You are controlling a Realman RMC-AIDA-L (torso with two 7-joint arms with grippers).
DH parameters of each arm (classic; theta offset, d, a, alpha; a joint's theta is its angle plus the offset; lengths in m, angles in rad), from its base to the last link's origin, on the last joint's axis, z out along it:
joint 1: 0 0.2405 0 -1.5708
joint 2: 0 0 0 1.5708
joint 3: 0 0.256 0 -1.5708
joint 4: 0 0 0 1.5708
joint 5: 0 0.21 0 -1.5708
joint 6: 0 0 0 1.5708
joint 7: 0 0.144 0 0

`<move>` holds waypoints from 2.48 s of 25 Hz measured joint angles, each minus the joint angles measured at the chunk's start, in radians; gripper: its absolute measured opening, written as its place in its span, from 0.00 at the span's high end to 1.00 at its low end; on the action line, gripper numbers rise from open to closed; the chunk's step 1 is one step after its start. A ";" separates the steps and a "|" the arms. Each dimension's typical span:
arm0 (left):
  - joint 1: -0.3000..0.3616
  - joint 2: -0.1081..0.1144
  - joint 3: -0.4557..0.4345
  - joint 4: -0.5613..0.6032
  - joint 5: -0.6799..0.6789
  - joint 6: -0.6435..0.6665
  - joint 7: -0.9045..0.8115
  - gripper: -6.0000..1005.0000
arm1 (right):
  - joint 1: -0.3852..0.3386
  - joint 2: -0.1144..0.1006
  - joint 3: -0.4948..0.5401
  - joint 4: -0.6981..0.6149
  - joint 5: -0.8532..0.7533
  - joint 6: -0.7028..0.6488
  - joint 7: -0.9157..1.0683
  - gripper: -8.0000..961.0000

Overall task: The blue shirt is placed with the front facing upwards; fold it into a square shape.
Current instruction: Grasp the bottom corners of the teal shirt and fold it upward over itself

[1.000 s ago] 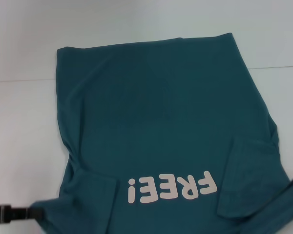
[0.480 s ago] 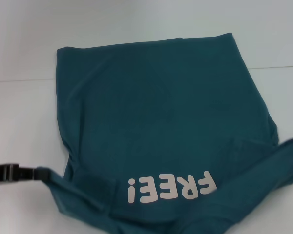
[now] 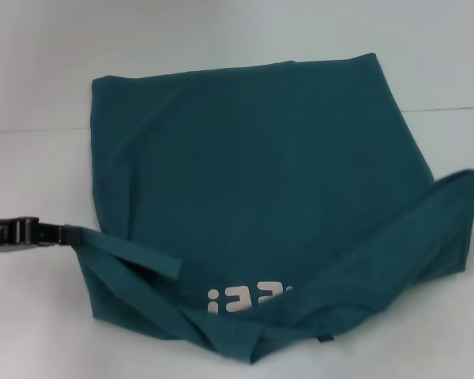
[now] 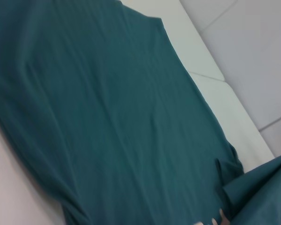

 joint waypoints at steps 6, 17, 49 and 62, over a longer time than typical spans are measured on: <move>-0.045 0.016 0.011 -0.040 0.000 -0.066 0.004 0.98 | 0.039 0.001 -0.008 0.014 0.028 0.066 0.018 0.96; -0.105 0.035 0.012 -0.081 -0.003 -0.182 0.001 0.98 | 0.101 0.011 -0.010 0.032 0.041 0.169 0.022 0.96; -0.186 0.041 0.011 -0.182 -0.025 -0.489 0.046 0.98 | 0.143 0.012 -0.027 0.122 0.157 0.475 0.022 0.91; -0.228 0.014 0.013 -0.254 -0.058 -0.613 0.163 0.98 | 0.194 0.034 -0.065 0.206 0.158 0.626 0.015 0.86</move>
